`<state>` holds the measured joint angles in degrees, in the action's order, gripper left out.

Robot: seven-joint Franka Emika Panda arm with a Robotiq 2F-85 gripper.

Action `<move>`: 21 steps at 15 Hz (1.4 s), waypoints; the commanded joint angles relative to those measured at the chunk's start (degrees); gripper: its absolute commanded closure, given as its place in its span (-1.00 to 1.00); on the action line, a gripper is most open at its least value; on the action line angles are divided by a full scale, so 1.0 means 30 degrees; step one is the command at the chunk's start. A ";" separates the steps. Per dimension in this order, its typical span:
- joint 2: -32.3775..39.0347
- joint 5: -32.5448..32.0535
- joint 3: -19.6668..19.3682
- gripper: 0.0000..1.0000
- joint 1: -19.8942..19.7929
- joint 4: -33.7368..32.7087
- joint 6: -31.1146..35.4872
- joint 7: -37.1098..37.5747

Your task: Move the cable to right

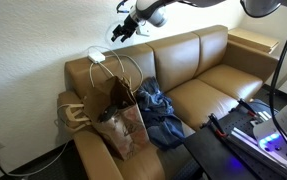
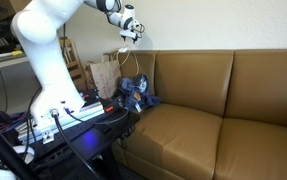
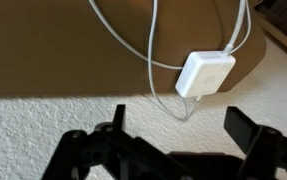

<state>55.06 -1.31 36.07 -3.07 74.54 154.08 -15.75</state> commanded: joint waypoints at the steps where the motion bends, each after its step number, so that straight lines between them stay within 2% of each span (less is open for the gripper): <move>1: -0.0573 0.1742 -0.0788 -1.00 0.0475 -0.0190 -0.2014 -0.0325; 3: -0.0618 0.2444 -0.0812 -1.00 0.0439 -0.0678 -0.4514 -0.0859; 5: -0.0815 0.2714 -0.1522 -1.00 0.0850 -0.1282 -0.6719 -0.1083; 9: -0.0760 0.2317 -0.2952 -1.00 0.1714 -0.2515 -0.8788 -0.3110; 11: -0.0449 0.2511 -0.2981 -1.00 0.1728 -0.3170 -0.9800 -0.5139; 12: -0.0179 0.1568 -0.2145 -1.00 0.1182 -0.3121 -0.9377 -0.5675; 14: 0.0073 0.1465 -0.2268 -1.00 0.1355 -0.2737 -0.5865 -0.6753; 15: -0.0319 0.1725 -0.2481 -1.00 0.1446 -0.2755 -0.7565 -0.5676; 17: -0.0071 0.1721 -0.2471 -1.00 0.1460 -0.2749 -0.6348 -0.6256; 19: 0.0003 0.1717 -0.2468 -1.00 0.1462 -0.2749 -0.6198 -0.6386; 20: 0.0267 0.2299 -0.3359 -1.00 0.2146 -0.3332 -0.7489 -0.6690; 21: 0.0707 0.1784 -0.3939 -1.00 0.2726 -0.3480 -0.8360 -0.6613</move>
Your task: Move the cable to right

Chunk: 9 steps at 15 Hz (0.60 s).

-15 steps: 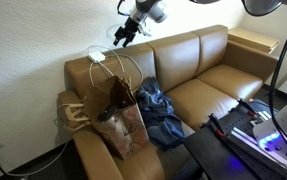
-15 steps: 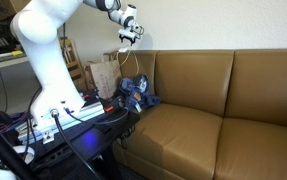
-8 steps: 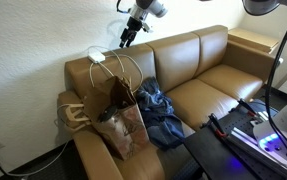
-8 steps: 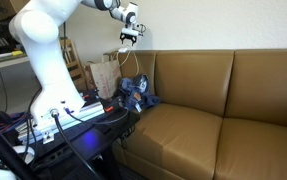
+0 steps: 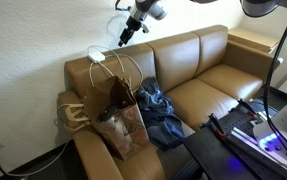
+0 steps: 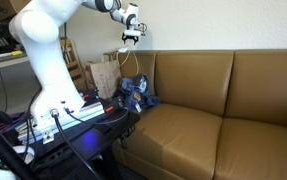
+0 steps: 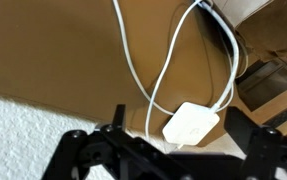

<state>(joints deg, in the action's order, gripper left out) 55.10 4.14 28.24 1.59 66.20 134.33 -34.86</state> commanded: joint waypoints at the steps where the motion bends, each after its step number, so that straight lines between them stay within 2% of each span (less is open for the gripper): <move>1: 0.1098 -0.0512 -0.1997 -1.00 0.1803 -0.0688 -0.2078 -0.0138; 3: 0.2192 -0.0641 -0.2284 -1.00 0.2548 -0.0882 -0.2731 -0.0925; 5: 0.3255 -0.1312 -0.2930 -1.00 0.3639 -0.1129 -0.2111 -0.1105; 7: 0.3708 -0.2198 -0.3539 -1.00 0.4453 -0.1200 -0.0949 -0.0818; 9: 0.3432 -0.2922 -0.3752 -1.00 0.4653 -0.0424 0.0980 -0.0597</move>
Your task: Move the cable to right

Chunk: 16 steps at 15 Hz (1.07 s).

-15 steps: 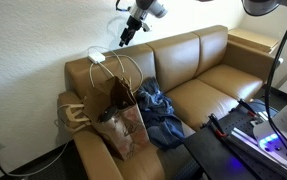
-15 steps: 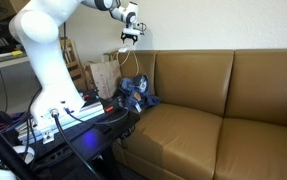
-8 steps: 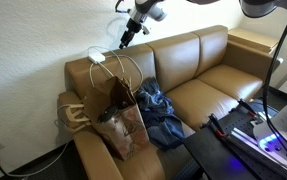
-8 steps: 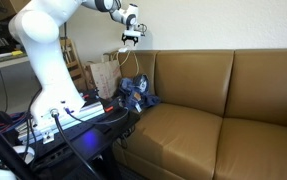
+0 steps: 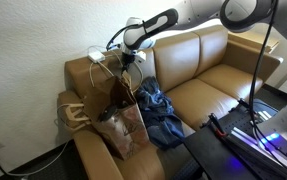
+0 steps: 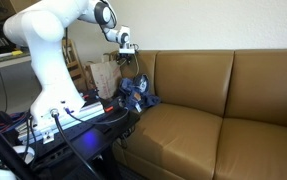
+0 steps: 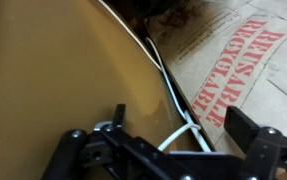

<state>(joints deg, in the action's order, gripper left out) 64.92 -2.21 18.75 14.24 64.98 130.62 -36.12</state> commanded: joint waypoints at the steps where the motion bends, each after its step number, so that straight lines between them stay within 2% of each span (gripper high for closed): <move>1: 0.0033 -0.0988 -0.0761 -1.00 0.0445 0.0377 0.3059 0.0282; 4: 0.0000 -0.0182 -0.0298 -1.00 -0.0390 0.1500 0.4931 0.1438; 8: 0.0319 0.2411 0.1422 -1.00 -0.2616 0.2444 0.5842 0.0799; 9: 0.0335 0.3169 0.2075 -0.87 -0.3374 0.2963 0.6246 0.0291; 10: 0.0383 0.3822 0.2647 -0.47 -0.3998 0.3354 0.6755 -0.0158; 11: 0.0484 0.4399 0.3194 -0.37 -0.4553 0.3650 0.7323 -0.0594; 13: 0.0707 0.5218 0.4113 -0.03 -0.5506 0.4051 0.7890 -0.1501; 16: 0.1229 0.5618 0.5142 0.37 -0.6518 0.4134 0.8040 -0.2509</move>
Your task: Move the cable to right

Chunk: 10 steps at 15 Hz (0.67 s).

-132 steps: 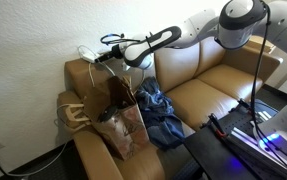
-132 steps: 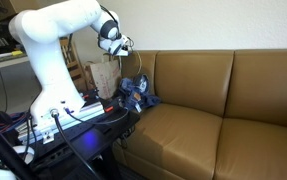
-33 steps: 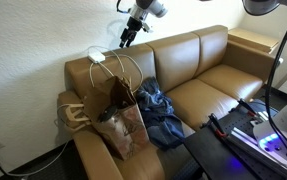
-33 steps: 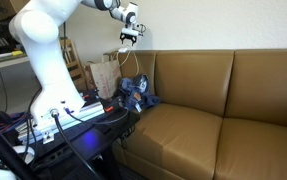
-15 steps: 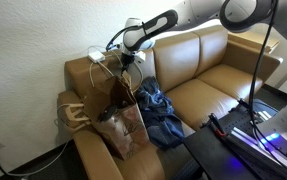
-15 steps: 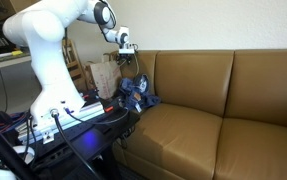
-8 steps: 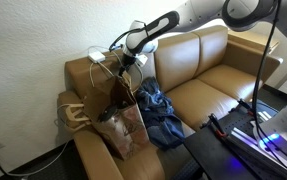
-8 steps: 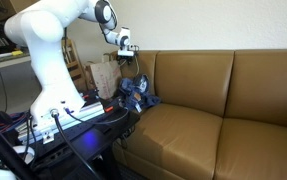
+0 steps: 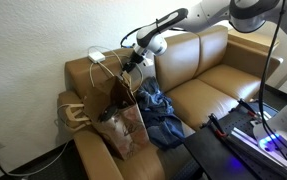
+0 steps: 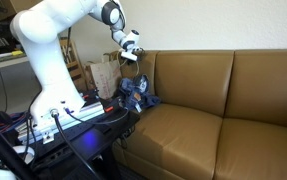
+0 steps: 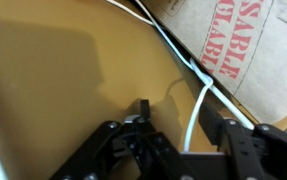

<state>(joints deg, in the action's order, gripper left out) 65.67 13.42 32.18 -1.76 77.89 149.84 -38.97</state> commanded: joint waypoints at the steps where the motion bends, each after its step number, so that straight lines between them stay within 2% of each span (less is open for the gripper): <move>1: 0.1199 0.0493 0.1001 0.53 -0.1501 -0.0217 0.1576 -0.1894; 4: 0.2005 0.0526 0.1887 0.92 -0.2311 -0.0639 0.1095 -0.3048; 5: 0.2170 0.0515 0.2090 0.99 -0.2511 -0.0679 0.1023 -0.3336; 10: 0.2799 0.0401 0.2773 0.98 -0.3087 -0.0968 0.0592 -0.4344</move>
<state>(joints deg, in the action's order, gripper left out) 70.71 14.17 39.51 -9.77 78.15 150.52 -48.14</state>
